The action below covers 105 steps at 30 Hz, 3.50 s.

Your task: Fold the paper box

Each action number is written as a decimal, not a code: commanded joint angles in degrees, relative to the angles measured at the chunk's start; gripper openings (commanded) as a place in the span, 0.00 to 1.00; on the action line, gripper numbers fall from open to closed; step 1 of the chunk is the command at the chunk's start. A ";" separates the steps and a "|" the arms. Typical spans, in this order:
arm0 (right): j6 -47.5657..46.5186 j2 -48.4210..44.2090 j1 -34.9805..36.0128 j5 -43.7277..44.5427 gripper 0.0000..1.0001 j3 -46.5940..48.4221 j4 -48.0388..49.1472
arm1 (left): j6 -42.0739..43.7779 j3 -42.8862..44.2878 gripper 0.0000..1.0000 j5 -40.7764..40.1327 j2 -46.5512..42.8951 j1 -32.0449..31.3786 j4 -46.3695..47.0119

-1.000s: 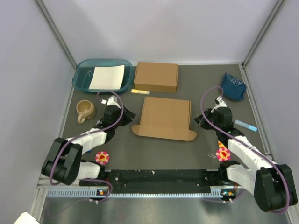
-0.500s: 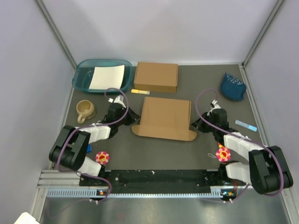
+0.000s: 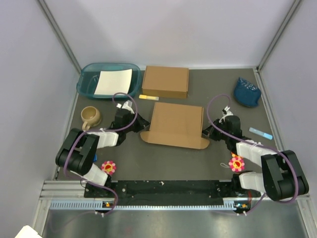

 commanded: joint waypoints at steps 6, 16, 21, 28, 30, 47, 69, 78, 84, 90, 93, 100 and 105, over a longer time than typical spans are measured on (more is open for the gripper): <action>-0.94 -11.04 -0.12 -5.13 0.00 1.06 -3.20 | -2.68 -3.23 0.12 8.82 -5.55 -0.31 9.28; -1.47 -22.64 -0.12 -5.66 0.00 1.68 -12.51 | -3.39 -6.92 0.12 10.58 -16.79 -0.31 7.08; -0.59 -27.05 -0.12 -5.66 0.00 2.11 -15.24 | -3.38 -7.62 0.13 10.22 -21.99 -0.31 3.75; 0.90 -29.87 -0.13 -5.31 0.00 7.20 -23.14 | -2.68 -7.01 0.13 9.70 -29.72 -0.40 -3.27; 1.51 -29.26 -0.12 -5.05 0.00 8.53 -25.87 | -2.51 -6.84 0.13 9.70 -30.52 -0.40 -4.78; 2.40 -21.79 -0.21 -3.20 0.00 15.12 -29.57 | -2.33 -6.49 0.13 8.47 -32.46 -0.40 -8.82; -1.47 -12.11 -1.18 -0.57 0.34 20.92 -31.06 | 2.15 1.07 0.27 2.41 -27.09 -0.31 -16.64; -5.07 -12.37 -2.85 1.36 0.36 23.73 -34.48 | 4.79 3.27 0.30 -1.72 -28.14 0.21 -20.60; -8.58 -16.06 -3.38 8.38 0.39 27.43 -41.15 | 7.59 4.77 0.32 -7.17 -30.25 1.36 -26.05; -11.22 -20.19 -3.29 16.55 0.43 29.71 -45.82 | 9.27 5.73 0.34 -11.57 -32.01 2.06 -31.68; -11.84 -23.18 -3.29 19.11 0.44 32.08 -47.15 | 9.18 5.73 0.34 -14.11 -33.15 2.41 -34.83; -20.44 -32.33 -2.33 7.10 0.53 29.36 -36.52 | 8.30 3.01 0.38 -18.86 -39.65 4.34 -37.91; -29.15 -29.87 1.02 0.16 0.54 28.13 -34.67 | 9.97 4.85 0.38 -21.41 -42.38 5.22 -41.25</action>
